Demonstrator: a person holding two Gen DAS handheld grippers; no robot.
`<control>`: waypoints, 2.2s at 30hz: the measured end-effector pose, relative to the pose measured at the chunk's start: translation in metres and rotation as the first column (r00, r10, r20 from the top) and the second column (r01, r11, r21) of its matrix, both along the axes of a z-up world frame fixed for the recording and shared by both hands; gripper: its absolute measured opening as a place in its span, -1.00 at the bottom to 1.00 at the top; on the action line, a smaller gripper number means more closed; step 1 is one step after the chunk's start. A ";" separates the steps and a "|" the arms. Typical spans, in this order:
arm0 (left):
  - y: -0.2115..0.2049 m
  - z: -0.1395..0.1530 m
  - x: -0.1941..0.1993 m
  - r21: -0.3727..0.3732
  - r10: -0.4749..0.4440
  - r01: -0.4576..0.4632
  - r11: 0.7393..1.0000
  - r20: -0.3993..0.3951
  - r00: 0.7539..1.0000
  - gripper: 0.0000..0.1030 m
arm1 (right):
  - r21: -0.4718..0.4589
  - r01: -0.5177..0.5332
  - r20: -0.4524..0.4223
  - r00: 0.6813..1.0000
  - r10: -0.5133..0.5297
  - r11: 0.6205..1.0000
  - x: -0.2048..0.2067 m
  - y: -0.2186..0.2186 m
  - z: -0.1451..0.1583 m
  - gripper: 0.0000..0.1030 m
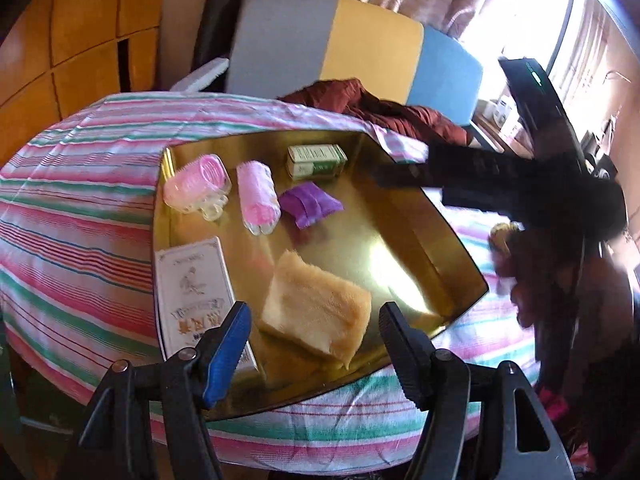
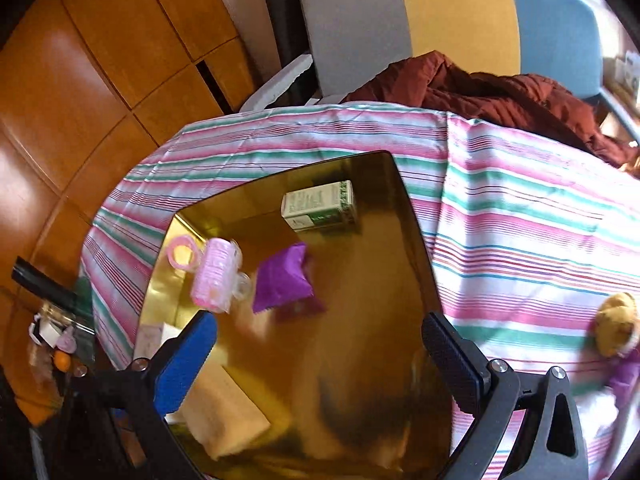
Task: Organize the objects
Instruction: 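Move both open tools back toward the remaining items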
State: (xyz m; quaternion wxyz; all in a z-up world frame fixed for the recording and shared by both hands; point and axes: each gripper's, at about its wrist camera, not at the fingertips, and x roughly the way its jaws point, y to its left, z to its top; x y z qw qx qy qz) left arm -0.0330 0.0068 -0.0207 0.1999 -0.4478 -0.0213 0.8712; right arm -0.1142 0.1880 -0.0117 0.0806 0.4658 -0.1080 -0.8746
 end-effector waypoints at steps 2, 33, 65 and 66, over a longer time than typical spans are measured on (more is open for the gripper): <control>0.000 0.004 0.000 -0.006 0.015 -0.016 1.000 -0.015 1.000 0.31 | 0.024 0.003 -0.015 1.000 -0.003 1.000 0.007 0.001 0.002 0.99; 0.027 0.012 0.014 -0.042 0.028 -0.029 0.999 -0.036 0.999 0.30 | 0.262 0.080 -0.133 0.990 -0.046 0.962 0.089 0.025 0.010 0.99; 0.205 0.015 0.021 -0.120 -0.390 0.384 0.915 -0.031 0.920 0.30 | 0.106 0.623 -0.083 0.782 -0.618 0.775 0.179 0.305 0.012 0.99; 0.214 0.013 0.021 -0.124 -0.406 0.401 0.908 -0.023 0.913 0.30 | 0.065 0.636 -0.063 0.772 -0.633 0.769 0.181 0.310 0.006 0.99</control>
